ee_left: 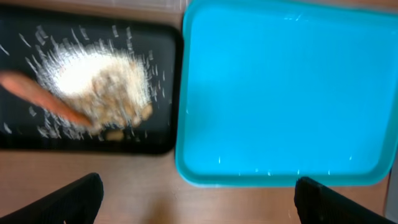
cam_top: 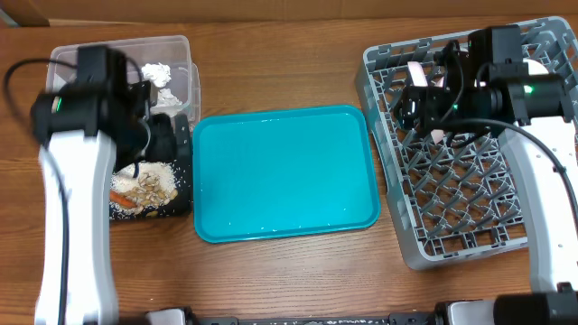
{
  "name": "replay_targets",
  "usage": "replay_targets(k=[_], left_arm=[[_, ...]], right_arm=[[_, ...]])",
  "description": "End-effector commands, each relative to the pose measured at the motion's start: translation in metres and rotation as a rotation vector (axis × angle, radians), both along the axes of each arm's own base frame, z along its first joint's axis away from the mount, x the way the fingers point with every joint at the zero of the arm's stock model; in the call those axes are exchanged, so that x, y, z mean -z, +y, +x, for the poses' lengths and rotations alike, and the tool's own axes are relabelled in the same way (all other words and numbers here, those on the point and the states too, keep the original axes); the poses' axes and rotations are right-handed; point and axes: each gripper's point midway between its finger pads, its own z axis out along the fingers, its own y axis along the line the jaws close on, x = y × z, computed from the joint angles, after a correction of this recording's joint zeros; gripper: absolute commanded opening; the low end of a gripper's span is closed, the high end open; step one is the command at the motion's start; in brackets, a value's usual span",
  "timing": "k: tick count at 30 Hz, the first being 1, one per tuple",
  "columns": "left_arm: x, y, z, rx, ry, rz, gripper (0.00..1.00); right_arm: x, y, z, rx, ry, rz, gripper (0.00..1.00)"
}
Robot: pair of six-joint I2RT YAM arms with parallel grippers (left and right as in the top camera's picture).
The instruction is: Sort waste into correct bins and load items into the dishwasher
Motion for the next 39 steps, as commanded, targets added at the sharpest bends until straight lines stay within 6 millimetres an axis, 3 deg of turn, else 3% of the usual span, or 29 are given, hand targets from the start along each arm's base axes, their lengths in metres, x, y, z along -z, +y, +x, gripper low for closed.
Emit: replay_targets(k=[1, 6, 10, 17, 23, 33, 39], left_arm=[[-0.019, -0.001, -0.029, 0.035, -0.153, 0.037, 1.00], [-0.032, 0.009, -0.068, -0.018, -0.399, 0.120, 1.00], [-0.043, 0.012, -0.092, -0.042, -0.546, 0.159, 1.00], [-0.038, 0.008, -0.127, -0.041, -0.534, 0.158, 1.00], [-0.021, 0.007, -0.142, -0.036, -0.442, 0.151, 1.00], [-0.018, 0.007, -0.145, -0.035, -0.425, 0.149, 1.00], [-0.018, 0.007, -0.145, -0.035, -0.425, 0.149, 1.00]], right_arm=[[-0.020, -0.009, -0.017, 0.028, -0.107, -0.010, 1.00], [-0.029, -0.022, -0.049, 0.071, -0.313, -0.051, 1.00], [-0.035, -0.044, -0.078, 0.153, -0.438, -0.141, 1.00], [-0.036, -0.046, -0.108, 0.159, -0.455, -0.146, 1.00], [-0.025, -0.046, -0.112, 0.154, -0.401, -0.151, 1.00], [-0.016, -0.048, -0.107, 0.155, -0.361, -0.160, 1.00], [-0.031, -0.043, -0.094, 0.133, -0.476, -0.145, 1.00]])
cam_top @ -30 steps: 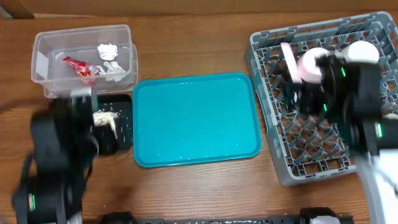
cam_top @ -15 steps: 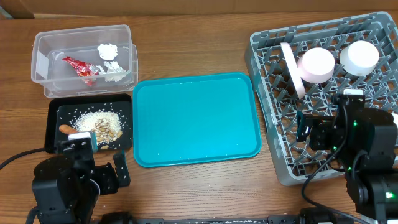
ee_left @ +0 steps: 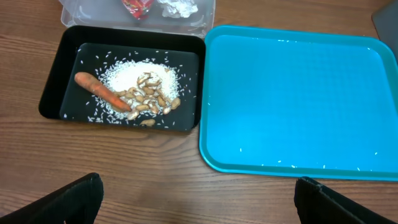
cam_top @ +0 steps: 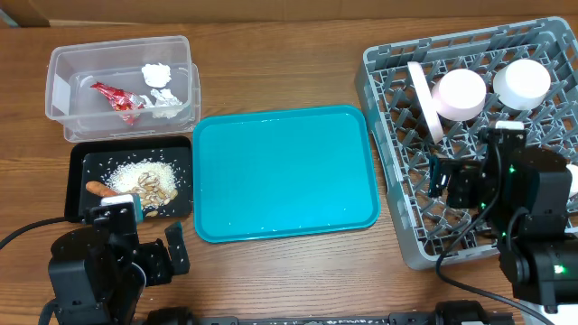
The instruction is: Sort waste into correct bins and load items into the dishwasher
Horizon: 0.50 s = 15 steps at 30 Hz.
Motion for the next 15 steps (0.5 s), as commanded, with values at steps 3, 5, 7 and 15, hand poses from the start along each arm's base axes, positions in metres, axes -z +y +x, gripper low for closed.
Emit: replay_targets(k=[3, 5, 7, 15], left_arm=[[0.000, 0.002, -0.001, -0.002, -0.002, 0.016, 1.00], [0.000, 0.002, -0.001, -0.003, -0.002, 0.016, 1.00], [0.000, 0.002, -0.001, -0.002, -0.002, 0.016, 1.00], [0.000, 0.002, -0.001, -0.002, -0.002, 0.016, 1.00]], right_arm=[[-0.011, -0.003, 0.004, -0.009, -0.141, -0.021, 1.00], [-0.011, -0.005, 0.001, -0.001, -0.212, -0.017, 1.00], [-0.007, -0.007, -0.003, 0.005, -0.280, -0.015, 1.00], [0.027, -0.007, -0.016, 0.006, -0.591, -0.010, 1.00]])
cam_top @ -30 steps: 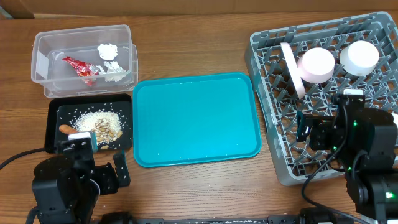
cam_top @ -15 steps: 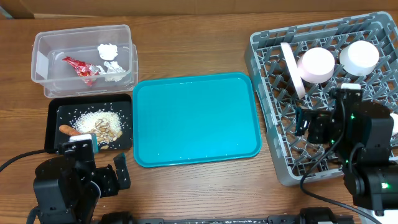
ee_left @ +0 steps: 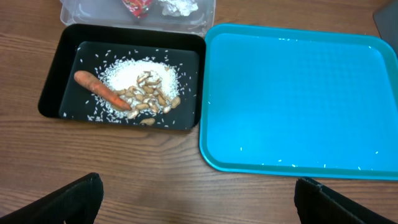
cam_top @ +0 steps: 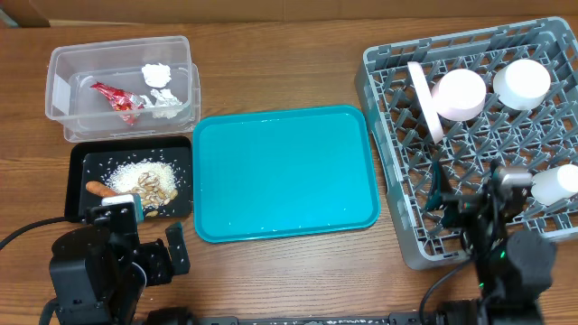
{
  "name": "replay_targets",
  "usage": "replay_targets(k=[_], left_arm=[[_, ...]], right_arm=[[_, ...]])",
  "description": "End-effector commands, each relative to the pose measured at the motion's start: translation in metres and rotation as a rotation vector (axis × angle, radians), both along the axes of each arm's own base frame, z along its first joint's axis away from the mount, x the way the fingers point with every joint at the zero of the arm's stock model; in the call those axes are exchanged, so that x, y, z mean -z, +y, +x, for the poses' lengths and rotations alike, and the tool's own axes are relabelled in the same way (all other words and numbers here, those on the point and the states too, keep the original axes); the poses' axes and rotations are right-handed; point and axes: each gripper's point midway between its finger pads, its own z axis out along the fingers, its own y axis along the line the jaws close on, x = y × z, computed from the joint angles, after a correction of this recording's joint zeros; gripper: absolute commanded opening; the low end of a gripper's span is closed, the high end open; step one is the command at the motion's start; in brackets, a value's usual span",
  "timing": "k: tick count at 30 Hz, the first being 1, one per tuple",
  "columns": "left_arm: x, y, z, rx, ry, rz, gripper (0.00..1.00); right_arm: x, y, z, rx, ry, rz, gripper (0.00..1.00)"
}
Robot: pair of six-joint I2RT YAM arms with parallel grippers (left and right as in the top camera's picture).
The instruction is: Sort waste into correct bins and load items into the dishwasher
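The teal tray (cam_top: 284, 171) lies bare in the middle, with only a few rice grains on it (ee_left: 298, 99). A black bin (cam_top: 79, 176) holds rice, nuts and a carrot (ee_left: 99, 90). Behind it a clear bin (cam_top: 59, 81) holds a red wrapper (cam_top: 113, 95) and white tissue (cam_top: 158, 77). The grey dish rack (cam_top: 397, 135) carries a pink plate (cam_top: 420, 99), a pink cup (cam_top: 459, 93) and two white cups (cam_top: 522, 83). My left gripper (ee_left: 199, 205) stands open over bare wood near the front edge. My right gripper (cam_top: 452, 199) hovers at the rack's front part, its jaws unclear.
Wooden table (cam_top: 289, 54) all round. The rack's front rim (cam_top: 424, 257) lies close to my right arm (cam_top: 510, 262). My left arm's base (cam_top: 90, 280) sits at the front left, just below the black bin.
My right arm has drawn back further toward the front edge, and a second white cup now shows at the rack's right side. The left arm and all the bins stand unchanged.
At first my left arm reached over the black and clear bins, and my right arm was over the rack's far part. Later both arms were back at the front edge, with the teal tray bare throughout. Now the right arm sits lower still.
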Motion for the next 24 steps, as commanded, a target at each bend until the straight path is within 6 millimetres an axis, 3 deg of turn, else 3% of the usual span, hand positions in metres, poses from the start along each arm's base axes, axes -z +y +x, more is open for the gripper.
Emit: replay_targets(k=[1, 8, 14, 24], left_arm=[[-0.001, 0.002, -0.001, -0.002, -0.007, 0.016, 1.00], [-0.001, 0.002, -0.001, -0.002, -0.007, 0.016, 1.00], [-0.001, 0.002, -0.001, -0.002, -0.007, 0.016, 1.00], [-0.001, 0.002, -0.001, -0.002, -0.007, 0.016, 1.00]], right_arm=[[0.024, 0.001, -0.005, -0.009, -0.085, -0.003, 1.00], [0.045, 0.006, -0.007, -0.036, -0.278, -0.006, 1.00], [0.085, 0.000, -0.004, -0.017, -0.117, -0.012, 1.00], [0.082, -0.005, -0.004, 0.008, -0.127, 0.000, 1.00]])
